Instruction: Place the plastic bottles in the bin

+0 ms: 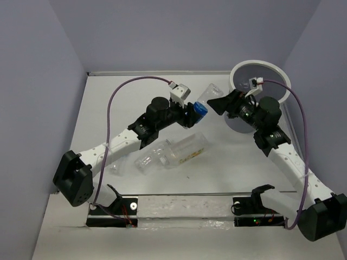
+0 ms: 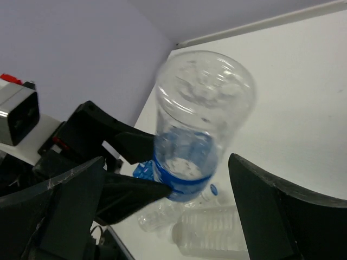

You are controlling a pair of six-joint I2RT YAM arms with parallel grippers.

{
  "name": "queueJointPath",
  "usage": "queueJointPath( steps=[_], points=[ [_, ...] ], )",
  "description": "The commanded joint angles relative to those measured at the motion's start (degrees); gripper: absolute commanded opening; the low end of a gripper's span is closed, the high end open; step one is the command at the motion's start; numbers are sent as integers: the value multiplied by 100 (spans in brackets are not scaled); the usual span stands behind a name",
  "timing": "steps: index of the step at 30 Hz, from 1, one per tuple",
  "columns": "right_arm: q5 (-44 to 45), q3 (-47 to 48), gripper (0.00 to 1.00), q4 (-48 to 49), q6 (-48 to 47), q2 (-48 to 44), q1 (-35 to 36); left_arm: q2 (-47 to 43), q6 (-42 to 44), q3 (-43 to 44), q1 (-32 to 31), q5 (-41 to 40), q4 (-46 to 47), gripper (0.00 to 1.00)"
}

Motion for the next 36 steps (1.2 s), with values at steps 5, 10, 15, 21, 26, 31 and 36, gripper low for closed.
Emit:
queueJointPath(
  steps=[5, 10, 15, 21, 26, 31, 36],
  points=[
    [-88, 17, 97, 1202, 167, 240, 625, -354, -553, -463, -264, 845, 760, 27],
    [140, 34, 90, 1070, 167, 451, 625, -705, -737, -806, -299, 1012, 1041, 28],
    [141, 218, 97, 781, -43, 714, 738, -899, -694, -903, -299, 1083, 1103, 29],
    [176, 509, 98, 280, -492, 934, 993, -917, -685, -833, -299, 1101, 1094, 28],
    [659, 114, 95, 44, -719, 645, 1046, -916, -825, -1025, -307, 723, 954, 28],
    [1222, 61, 88, -1327, -1484, 293, 1046, -1566, -1150, -1632, -299, 39, 822, 29],
    [1038, -378, 93, -2663, -1950, -110, 1046, -2129, -1353, -1791, -299, -736, -30, 32]
  ],
)
